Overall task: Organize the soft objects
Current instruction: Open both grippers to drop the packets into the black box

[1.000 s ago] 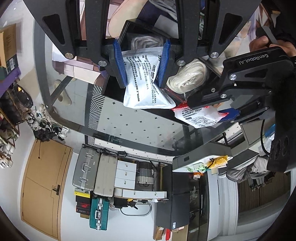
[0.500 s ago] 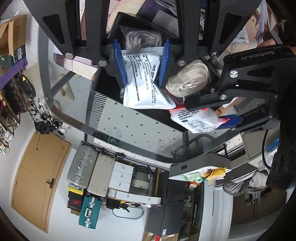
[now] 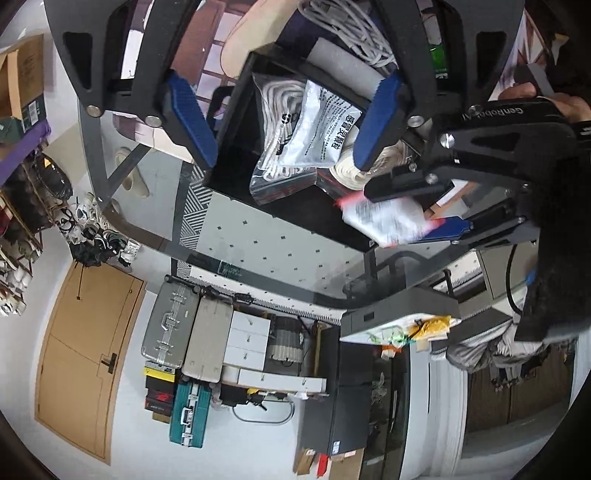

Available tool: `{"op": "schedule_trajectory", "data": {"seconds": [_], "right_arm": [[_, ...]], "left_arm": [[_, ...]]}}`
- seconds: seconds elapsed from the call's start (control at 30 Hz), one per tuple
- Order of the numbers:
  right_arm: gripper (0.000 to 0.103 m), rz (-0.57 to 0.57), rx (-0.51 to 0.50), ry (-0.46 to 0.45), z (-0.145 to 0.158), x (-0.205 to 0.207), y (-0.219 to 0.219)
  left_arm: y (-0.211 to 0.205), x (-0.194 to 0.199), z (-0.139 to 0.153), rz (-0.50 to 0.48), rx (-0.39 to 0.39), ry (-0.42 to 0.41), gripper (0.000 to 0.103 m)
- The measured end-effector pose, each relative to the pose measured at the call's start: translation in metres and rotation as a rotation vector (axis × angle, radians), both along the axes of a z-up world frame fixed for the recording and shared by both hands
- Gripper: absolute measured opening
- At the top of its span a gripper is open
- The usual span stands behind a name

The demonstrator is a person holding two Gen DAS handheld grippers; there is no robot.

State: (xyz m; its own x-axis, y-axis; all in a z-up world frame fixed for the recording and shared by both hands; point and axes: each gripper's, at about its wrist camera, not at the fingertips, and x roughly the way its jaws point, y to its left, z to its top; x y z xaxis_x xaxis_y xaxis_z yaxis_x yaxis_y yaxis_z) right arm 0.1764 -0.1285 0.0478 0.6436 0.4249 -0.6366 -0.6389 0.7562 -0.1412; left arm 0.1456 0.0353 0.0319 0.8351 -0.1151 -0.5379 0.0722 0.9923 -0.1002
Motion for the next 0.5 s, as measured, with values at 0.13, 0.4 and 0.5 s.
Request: {"op": "schedule_trajectory", "data": {"seconds": [0.13, 0.4, 0.5], "right_arm": [[0.093, -0.035, 0.050, -0.003, 0.006, -0.007, -0.017], [0.102, -0.080, 0.137, 0.053, 0.003, -0.025, -0.046], [0.102, -0.088, 0.141, 0.069, -0.001, -0.031, -0.052]], "left_arm": [[0.003, -0.009, 0.007, 0.002, -0.005, -0.016, 0.099], [0.020, -0.035, 0.012, 0.034, -0.026, -0.021, 0.103], [0.023, -0.048, 0.008, 0.048, -0.014, -0.012, 0.103]]}}
